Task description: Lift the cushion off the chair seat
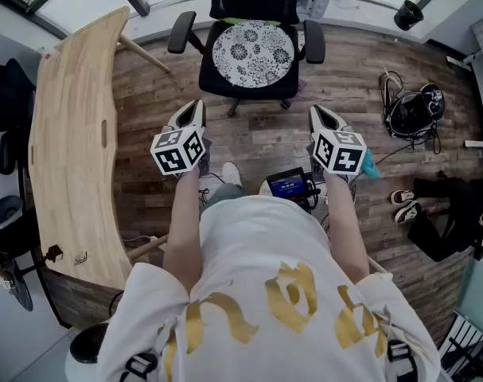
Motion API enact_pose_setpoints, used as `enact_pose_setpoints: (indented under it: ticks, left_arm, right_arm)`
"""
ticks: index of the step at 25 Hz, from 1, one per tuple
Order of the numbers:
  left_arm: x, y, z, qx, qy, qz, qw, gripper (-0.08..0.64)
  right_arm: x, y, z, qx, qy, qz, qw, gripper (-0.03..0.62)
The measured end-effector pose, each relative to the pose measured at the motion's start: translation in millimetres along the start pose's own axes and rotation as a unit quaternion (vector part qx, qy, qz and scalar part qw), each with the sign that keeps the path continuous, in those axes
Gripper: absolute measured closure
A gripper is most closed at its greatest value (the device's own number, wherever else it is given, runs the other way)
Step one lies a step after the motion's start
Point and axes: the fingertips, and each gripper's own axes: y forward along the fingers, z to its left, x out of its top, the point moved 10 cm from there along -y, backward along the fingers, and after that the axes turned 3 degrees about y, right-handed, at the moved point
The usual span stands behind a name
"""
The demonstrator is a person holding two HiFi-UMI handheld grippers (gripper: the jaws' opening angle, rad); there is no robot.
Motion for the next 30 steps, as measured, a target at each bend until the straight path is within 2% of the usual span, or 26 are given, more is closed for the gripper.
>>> enact_pose_setpoints:
  ticks: [5, 9, 11, 14, 15, 19, 24, 30]
  left_arm:
    - [1.1, -0.2, -3.6, -0.006, 0.005, -0.003, 1.0000, 0.549]
    - [-1.3, 0.2, -3.8, -0.005, -0.001, 0.001, 1.0000, 0.549]
    - [-2.5, 0.6, -3.9, -0.003, -0.004, 0.003, 1.0000, 0.549]
    - [-3.4, 1.8, -5.6, 0.000, 0.000, 0.006, 1.0000, 0.549]
    - [-3.1, 2.7, -5.7, 0.000, 0.001, 0.007, 1.0000, 0.549]
    - [-2.0, 8.5, -0.8, 0.001, 0.003, 0.011, 0.9999, 0.549]
    - [1.1, 28.5, 12.6, 0.004, 0.006, 0.024, 0.9997, 0.549]
    - [10.5, 80.7, 31.9, -0.008, 0.010, 0.046, 0.9989, 0.549]
  right_arm:
    - [-3.0, -0.7, 1.9, 0.005, 0.007, -0.007, 1.000, 0.580]
    - [-2.1, -0.8, 2.2, 0.054, 0.038, -0.032, 0.997, 0.580]
    - [-2.9, 2.0, -0.4, 0.076, 0.067, -0.033, 0.994, 0.580]
    - [-7.8, 9.0, -8.6, 0.112, 0.149, -0.036, 0.982, 0.580]
    - [-8.7, 11.9, -10.1, 0.117, 0.163, -0.035, 0.979, 0.580]
    - [-8.9, 25.5, -7.7, 0.103, 0.138, -0.018, 0.985, 0.580]
    - [2.5, 46.9, -7.5, 0.078, 0.106, -0.020, 0.991, 0.580]
    - [22.0, 90.0, -17.9, 0.056, 0.111, -0.014, 0.992, 0.580]
